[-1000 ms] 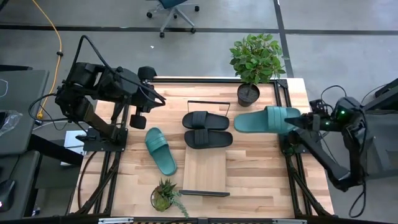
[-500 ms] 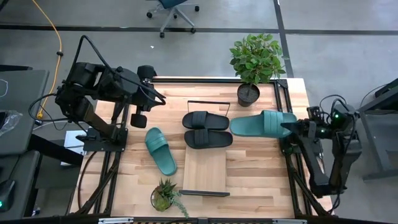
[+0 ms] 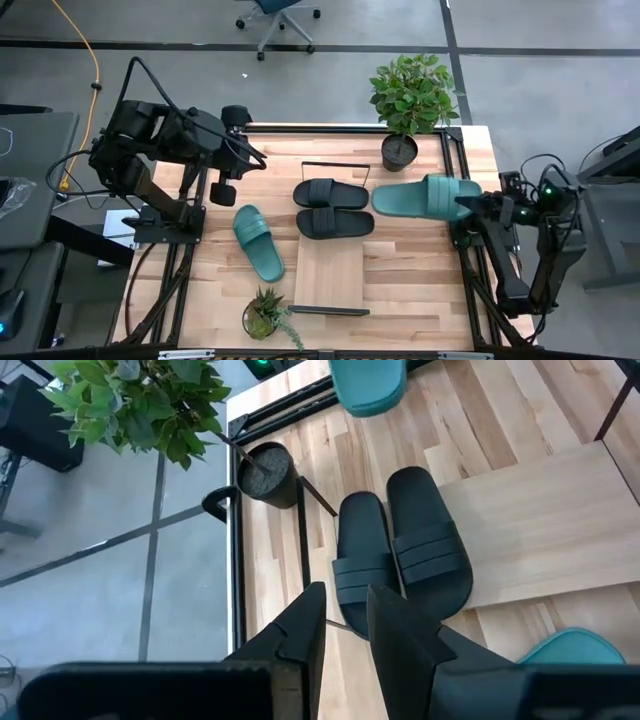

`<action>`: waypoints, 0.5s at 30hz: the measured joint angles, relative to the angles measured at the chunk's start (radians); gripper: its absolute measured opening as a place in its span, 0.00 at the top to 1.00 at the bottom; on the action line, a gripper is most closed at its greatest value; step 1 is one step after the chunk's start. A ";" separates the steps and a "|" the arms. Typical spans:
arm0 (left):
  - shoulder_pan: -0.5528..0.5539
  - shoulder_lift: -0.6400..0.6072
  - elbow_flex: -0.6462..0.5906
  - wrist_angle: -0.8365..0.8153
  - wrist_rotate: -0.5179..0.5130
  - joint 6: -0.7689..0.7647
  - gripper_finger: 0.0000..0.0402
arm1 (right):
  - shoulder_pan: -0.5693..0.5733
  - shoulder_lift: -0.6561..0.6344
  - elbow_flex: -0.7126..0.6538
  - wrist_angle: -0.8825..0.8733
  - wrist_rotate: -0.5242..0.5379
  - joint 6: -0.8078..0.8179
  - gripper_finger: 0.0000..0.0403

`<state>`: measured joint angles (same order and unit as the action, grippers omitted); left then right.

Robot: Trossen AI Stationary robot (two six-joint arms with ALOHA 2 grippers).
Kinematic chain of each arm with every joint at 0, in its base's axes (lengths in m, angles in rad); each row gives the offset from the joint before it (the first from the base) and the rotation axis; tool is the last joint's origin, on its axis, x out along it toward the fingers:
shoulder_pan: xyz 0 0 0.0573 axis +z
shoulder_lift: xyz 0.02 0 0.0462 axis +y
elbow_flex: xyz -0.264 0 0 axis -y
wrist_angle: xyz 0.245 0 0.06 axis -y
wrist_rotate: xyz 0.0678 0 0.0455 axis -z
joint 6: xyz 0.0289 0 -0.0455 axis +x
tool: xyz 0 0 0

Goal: Pick and place slides into the shelf
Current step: Put the right green slides on the shelf

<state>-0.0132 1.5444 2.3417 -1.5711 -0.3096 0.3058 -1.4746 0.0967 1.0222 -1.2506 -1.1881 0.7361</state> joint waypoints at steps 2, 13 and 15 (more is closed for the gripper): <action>0.000 0.000 0.000 0.000 0.000 0.002 0.83 | 0.000 0.000 0.000 0.005 0.007 0.006 1.00; 0.000 0.000 0.000 0.000 0.000 0.003 0.83 | 0.001 0.008 -0.004 0.205 0.021 0.128 1.00; 0.000 0.000 0.000 0.000 0.001 0.003 0.83 | 0.001 0.010 -0.005 0.205 0.034 0.128 1.00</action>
<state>-0.0132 1.5448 2.3417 -1.5711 -0.3088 0.3088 -1.4734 0.1062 1.0176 -1.0457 -1.1541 0.8639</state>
